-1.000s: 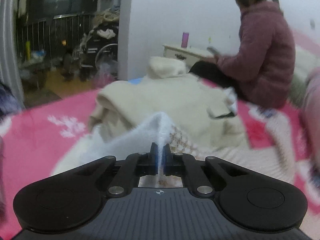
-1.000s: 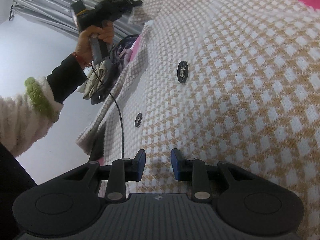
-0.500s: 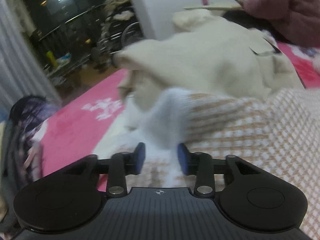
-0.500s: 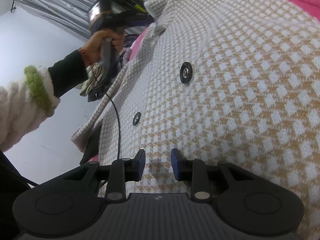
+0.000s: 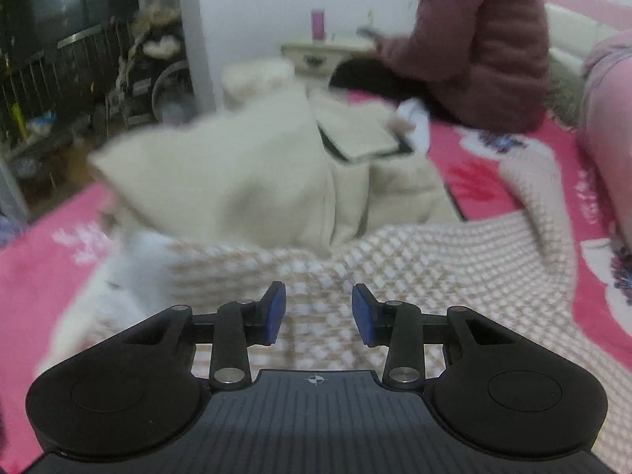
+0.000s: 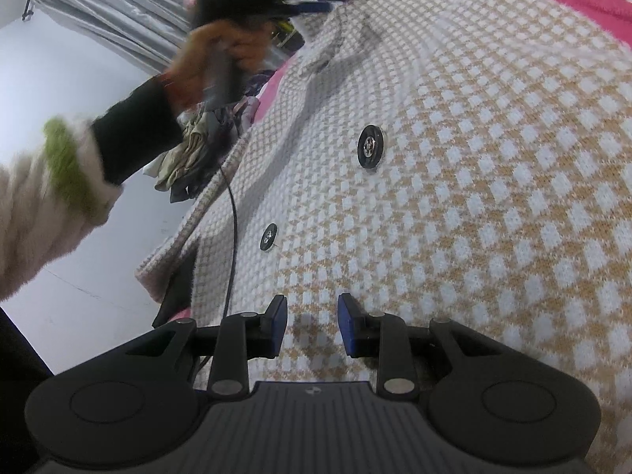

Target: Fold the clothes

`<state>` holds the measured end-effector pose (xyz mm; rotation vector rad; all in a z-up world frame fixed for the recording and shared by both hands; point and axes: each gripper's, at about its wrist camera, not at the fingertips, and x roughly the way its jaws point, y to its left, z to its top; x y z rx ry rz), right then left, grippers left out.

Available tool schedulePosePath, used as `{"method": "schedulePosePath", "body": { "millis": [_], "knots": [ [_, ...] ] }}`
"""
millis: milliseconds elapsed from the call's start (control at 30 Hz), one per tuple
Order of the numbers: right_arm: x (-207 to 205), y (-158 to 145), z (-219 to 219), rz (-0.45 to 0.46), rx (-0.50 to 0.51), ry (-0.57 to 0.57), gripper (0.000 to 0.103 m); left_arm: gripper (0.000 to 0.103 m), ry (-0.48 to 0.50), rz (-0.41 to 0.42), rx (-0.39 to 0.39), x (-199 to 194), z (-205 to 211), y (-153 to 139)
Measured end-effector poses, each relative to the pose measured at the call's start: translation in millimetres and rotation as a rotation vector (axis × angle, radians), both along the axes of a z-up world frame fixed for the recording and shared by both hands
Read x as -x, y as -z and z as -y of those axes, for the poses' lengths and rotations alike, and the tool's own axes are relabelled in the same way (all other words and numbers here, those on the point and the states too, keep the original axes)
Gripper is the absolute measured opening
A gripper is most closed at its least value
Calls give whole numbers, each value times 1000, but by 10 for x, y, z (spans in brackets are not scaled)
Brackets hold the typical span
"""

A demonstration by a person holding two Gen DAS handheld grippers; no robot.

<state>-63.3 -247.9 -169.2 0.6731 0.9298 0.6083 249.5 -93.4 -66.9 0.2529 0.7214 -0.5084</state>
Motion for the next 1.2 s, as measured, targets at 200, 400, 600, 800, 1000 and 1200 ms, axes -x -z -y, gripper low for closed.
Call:
{"method": "schedulePosePath", "body": {
  "millis": [200,400,600,800,1000,1200],
  "knots": [
    [-9,41,13,0,-25,-3,30,35,-184,-122,259,-306,-342,72],
    [-28,81,30,-7,-51,-8,30,29,-245,-59,360,-385,-586,-62],
    [-14,102,43,-5,-60,-10,30,34,-346,39,384,-416,-605,-235],
    [38,123,91,14,-69,-3,30,38,-384,39,385,-245,-643,-395],
    [124,64,89,36,-58,21,31,42,-339,87,364,304,-869,-761],
    [339,-350,-22,148,62,71,34,44,-265,106,346,834,-965,-1034]
  ]
}}
